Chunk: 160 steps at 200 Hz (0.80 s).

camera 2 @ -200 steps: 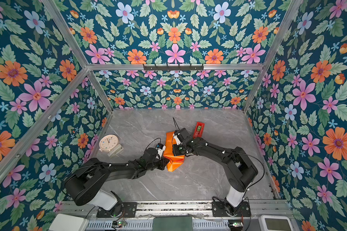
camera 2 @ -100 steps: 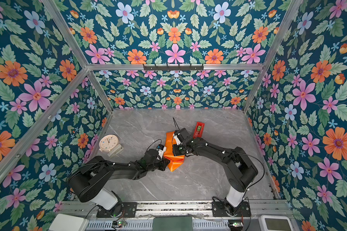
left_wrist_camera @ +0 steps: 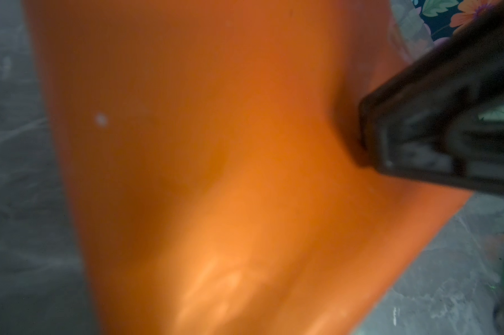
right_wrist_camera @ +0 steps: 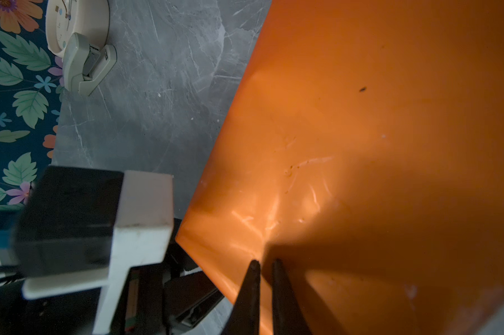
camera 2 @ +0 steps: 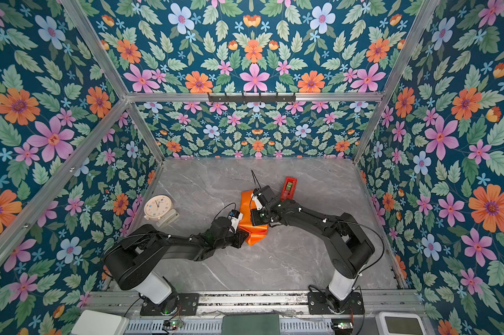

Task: Wrap a gift box in wrapping paper
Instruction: Fold the wrapping paper for the gift box.

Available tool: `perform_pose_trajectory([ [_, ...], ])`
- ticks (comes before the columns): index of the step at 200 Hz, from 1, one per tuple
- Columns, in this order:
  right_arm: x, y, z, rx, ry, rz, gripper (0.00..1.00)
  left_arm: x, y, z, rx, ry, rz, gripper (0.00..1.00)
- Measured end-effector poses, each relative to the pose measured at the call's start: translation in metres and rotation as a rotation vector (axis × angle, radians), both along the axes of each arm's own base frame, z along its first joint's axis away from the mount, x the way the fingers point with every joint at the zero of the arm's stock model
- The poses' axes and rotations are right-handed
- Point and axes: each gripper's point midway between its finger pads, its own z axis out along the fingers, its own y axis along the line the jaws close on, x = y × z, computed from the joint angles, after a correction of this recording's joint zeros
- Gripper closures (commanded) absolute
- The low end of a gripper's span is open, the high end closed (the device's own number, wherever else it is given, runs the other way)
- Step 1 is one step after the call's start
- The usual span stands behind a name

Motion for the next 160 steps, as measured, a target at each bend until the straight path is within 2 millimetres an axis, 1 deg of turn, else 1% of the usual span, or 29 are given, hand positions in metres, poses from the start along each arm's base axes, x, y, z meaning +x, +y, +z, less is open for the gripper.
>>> perform_pose_trajectory([
  [61,0.0,0.0,0.0,-0.001,-0.002,0.001,0.88,-0.005,0.002,0.0,0.007,-0.009,-0.008,0.75],
  [101,0.0,0.0,0.0,-0.001,-0.002,0.001,0.88,-0.007,0.005,0.006,-0.005,-0.018,-0.002,0.75],
  [125,0.0,0.0,0.0,-0.002,-0.002,0.002,0.88,-0.007,0.01,0.01,-0.006,-0.035,0.013,0.77],
  [160,0.0,0.0,0.001,-0.002,-0.002,0.002,0.88,-0.01,0.014,0.002,0.02,-0.03,0.005,0.83],
])
